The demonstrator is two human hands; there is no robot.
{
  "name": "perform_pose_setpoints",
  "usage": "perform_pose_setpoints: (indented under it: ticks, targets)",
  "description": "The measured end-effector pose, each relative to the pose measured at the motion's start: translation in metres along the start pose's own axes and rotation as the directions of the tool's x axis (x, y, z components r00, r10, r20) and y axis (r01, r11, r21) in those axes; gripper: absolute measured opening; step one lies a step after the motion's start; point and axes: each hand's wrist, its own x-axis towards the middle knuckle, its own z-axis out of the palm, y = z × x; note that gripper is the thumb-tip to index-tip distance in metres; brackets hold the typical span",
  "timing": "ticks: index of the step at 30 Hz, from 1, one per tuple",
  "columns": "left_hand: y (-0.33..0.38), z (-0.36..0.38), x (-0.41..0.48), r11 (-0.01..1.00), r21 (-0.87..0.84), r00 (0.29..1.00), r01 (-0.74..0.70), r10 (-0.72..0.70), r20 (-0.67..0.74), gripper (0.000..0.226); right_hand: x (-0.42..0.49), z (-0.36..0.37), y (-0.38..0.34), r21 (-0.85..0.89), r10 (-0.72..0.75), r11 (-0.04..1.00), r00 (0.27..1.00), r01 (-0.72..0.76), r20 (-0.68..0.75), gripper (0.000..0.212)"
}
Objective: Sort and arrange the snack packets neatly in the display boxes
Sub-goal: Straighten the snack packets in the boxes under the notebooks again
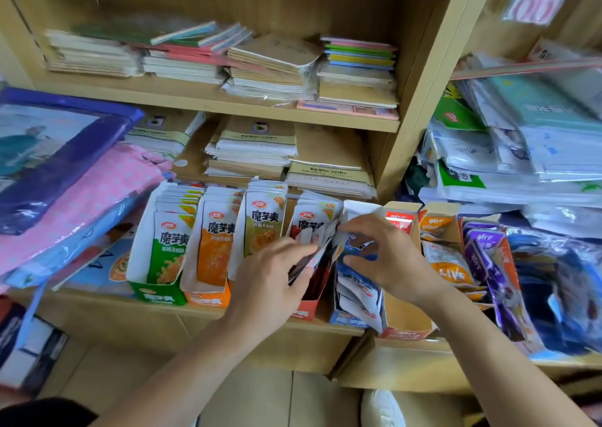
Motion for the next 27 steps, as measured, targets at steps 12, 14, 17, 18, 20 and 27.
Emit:
perform_pose_setpoints:
  ticks: [12,14,17,18,20,27]
  targets:
    - [-0.017,-0.027,0.028,0.963,-0.185,0.976,0.195,-0.209,-0.062,0.027,0.003,0.005,-0.013,-0.053,-0.208,0.978,0.965,0.203,-0.157,0.006]
    - [-0.018,-0.030,0.033,0.954,-0.244,0.973,0.174,-0.205,-0.105,0.025,0.003,0.004,-0.016,-0.041,-0.216,0.976,0.951,0.213,-0.221,0.006]
    - [-0.019,-0.029,0.040,0.942,-0.298,0.977,0.157,-0.192,-0.094,0.022,0.003,0.003,-0.022,-0.027,-0.223,0.974,0.920,0.227,-0.323,0.006]
    - [-0.020,-0.028,0.041,0.943,-0.292,0.981,0.160,-0.184,-0.055,0.020,0.005,0.003,-0.025,-0.021,-0.224,0.973,0.908,0.232,-0.353,0.006]
    - [-0.023,-0.023,0.044,0.919,-0.335,0.978,0.207,-0.207,0.034,0.020,0.009,0.001,-0.032,-0.040,-0.238,0.969,0.884,0.243,-0.402,0.007]
    - [-0.036,-0.029,0.055,0.770,-0.518,0.927,0.373,-0.333,0.171,0.022,0.015,0.022,-0.033,-0.101,-0.227,0.972,0.962,0.214,-0.152,0.007]
